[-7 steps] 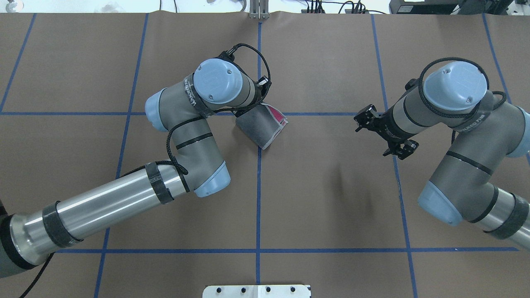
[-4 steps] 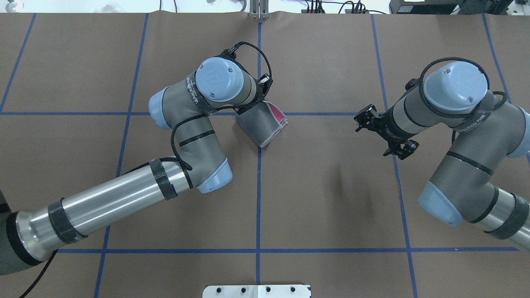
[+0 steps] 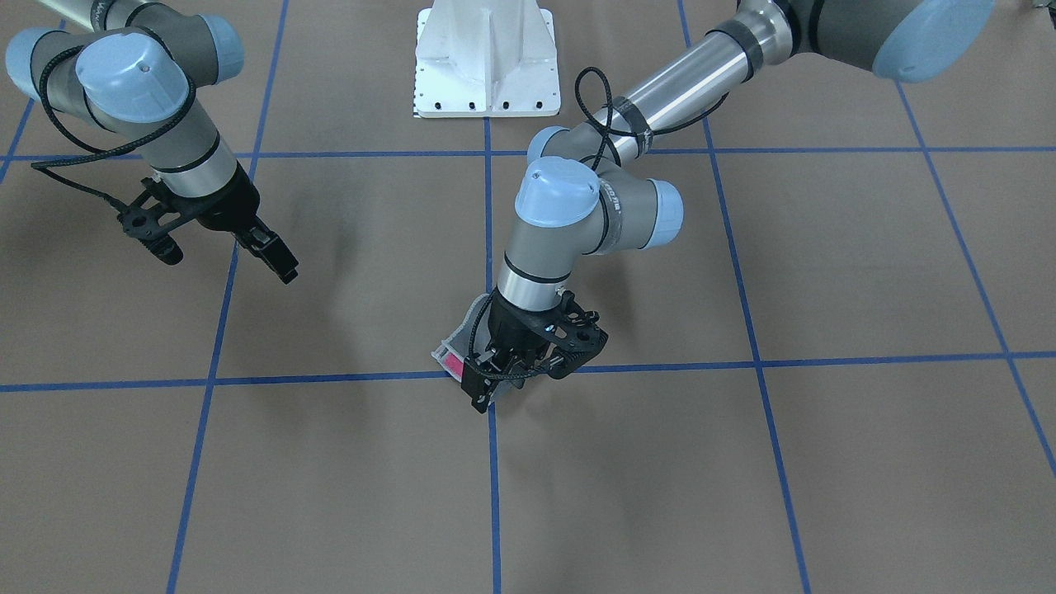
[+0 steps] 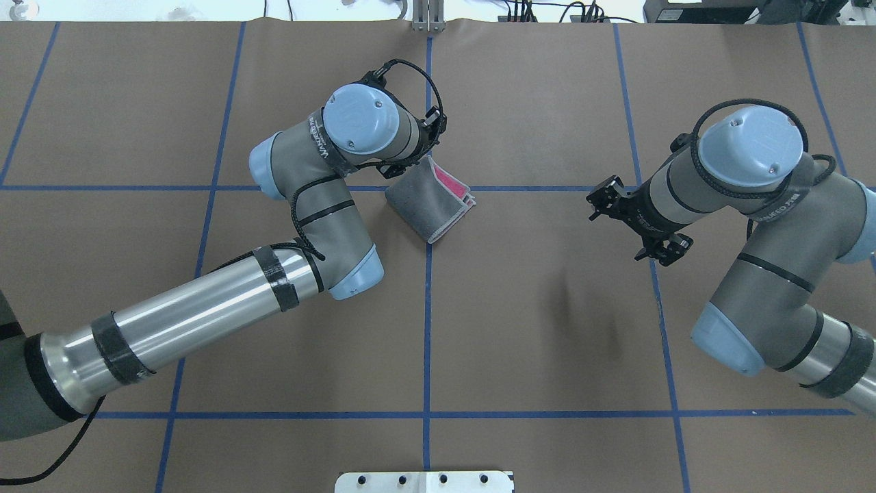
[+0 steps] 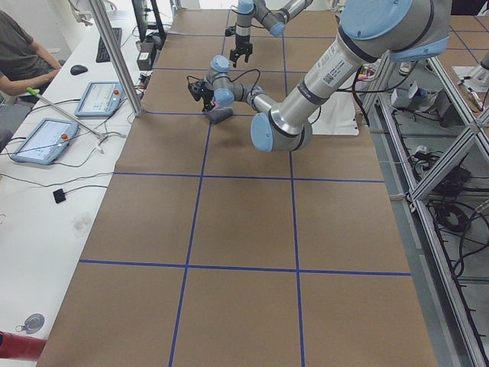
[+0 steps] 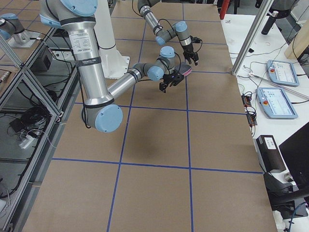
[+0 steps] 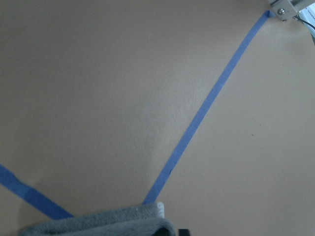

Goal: Fold towel twice with both arms

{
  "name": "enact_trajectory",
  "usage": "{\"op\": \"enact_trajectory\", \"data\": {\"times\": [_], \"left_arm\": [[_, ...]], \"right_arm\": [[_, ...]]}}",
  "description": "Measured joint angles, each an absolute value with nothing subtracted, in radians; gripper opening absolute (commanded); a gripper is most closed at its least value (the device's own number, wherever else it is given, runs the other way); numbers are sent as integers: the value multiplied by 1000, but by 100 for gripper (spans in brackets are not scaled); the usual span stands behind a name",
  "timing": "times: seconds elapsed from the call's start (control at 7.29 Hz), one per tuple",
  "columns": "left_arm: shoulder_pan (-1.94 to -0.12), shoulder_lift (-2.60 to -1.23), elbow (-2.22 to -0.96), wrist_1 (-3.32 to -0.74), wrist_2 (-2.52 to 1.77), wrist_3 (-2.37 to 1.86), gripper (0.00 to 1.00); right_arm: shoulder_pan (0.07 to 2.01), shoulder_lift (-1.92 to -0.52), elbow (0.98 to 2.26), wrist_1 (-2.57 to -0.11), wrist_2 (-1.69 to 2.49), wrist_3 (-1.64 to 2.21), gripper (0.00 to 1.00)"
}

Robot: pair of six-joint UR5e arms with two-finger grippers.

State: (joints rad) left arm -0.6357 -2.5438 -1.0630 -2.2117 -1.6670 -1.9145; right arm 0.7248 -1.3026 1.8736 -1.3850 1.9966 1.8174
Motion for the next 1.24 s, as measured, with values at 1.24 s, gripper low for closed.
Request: {"op": "enact_trajectory", "data": {"times": [1.24], "left_arm": [[-746,-2184,-1493,-2204,-1889,-1812,100]], "right_arm": [[589,-937,1506,-1188,1853,1544,72]]}}
